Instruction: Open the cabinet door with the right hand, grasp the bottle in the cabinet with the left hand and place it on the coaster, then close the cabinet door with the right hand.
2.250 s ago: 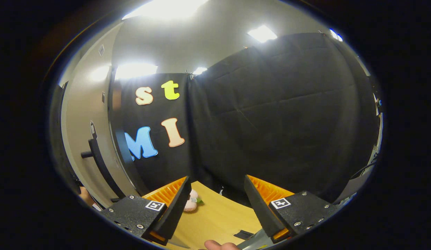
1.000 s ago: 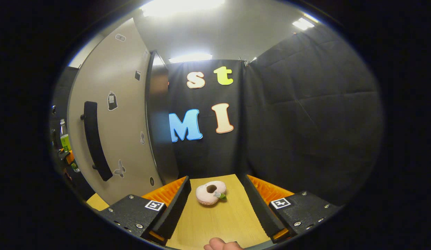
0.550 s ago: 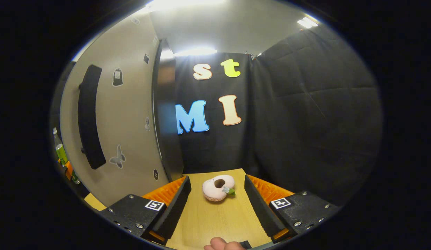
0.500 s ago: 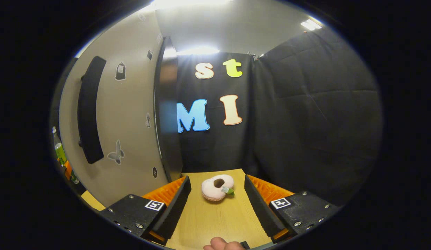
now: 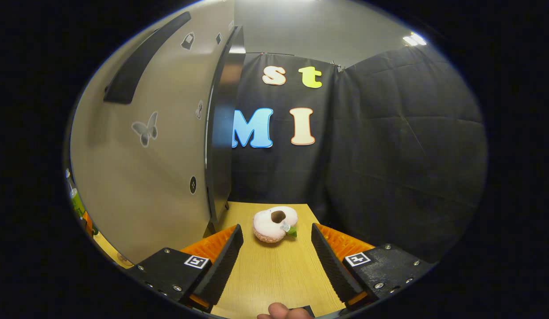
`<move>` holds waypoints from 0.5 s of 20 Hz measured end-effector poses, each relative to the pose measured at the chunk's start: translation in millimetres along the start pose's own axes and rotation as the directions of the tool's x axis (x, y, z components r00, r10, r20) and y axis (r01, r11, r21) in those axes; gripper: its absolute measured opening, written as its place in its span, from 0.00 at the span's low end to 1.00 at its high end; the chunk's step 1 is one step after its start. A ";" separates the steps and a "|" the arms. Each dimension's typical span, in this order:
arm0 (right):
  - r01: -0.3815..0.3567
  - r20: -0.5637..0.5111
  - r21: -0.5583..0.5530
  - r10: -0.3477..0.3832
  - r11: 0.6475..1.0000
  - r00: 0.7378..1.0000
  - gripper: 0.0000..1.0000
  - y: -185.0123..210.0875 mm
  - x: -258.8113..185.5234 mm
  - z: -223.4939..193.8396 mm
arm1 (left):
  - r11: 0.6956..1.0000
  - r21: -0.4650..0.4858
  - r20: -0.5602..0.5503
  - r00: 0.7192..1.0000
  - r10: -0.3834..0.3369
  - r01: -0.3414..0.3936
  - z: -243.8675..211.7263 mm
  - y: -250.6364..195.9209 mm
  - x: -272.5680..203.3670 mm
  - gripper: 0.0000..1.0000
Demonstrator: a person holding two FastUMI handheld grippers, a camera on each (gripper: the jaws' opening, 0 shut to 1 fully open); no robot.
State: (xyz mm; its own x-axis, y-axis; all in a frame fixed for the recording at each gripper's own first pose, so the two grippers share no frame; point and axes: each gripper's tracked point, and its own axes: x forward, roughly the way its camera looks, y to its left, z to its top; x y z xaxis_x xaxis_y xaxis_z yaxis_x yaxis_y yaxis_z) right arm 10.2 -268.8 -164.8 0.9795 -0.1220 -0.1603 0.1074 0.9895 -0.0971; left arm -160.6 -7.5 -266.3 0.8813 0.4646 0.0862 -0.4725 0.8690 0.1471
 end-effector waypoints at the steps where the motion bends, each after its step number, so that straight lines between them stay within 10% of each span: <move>1: -0.006 -0.013 -0.009 0.005 1.000 1.000 0.95 3.1 2.7 -10.0 | 1.000 0.004 0.000 1.000 0.004 -0.004 -15.8 -2.1 1.8 0.72; 10: -0.113 -0.120 -0.107 0.100 0.988 0.988 0.95 37.7 -4.2 -64.1 | 1.000 -0.006 -0.117 0.993 -0.030 0.030 -128.9 -33.7 -11.3 0.68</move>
State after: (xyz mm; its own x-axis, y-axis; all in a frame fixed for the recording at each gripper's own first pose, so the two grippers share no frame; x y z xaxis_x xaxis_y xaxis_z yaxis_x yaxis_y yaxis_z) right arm -0.9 -236.0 -230.7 0.9577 -0.0308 -0.2862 -0.0229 0.9829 -0.1826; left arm -153.8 -20.0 -399.2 0.8898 0.4550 -0.0345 -0.4461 0.8834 0.1434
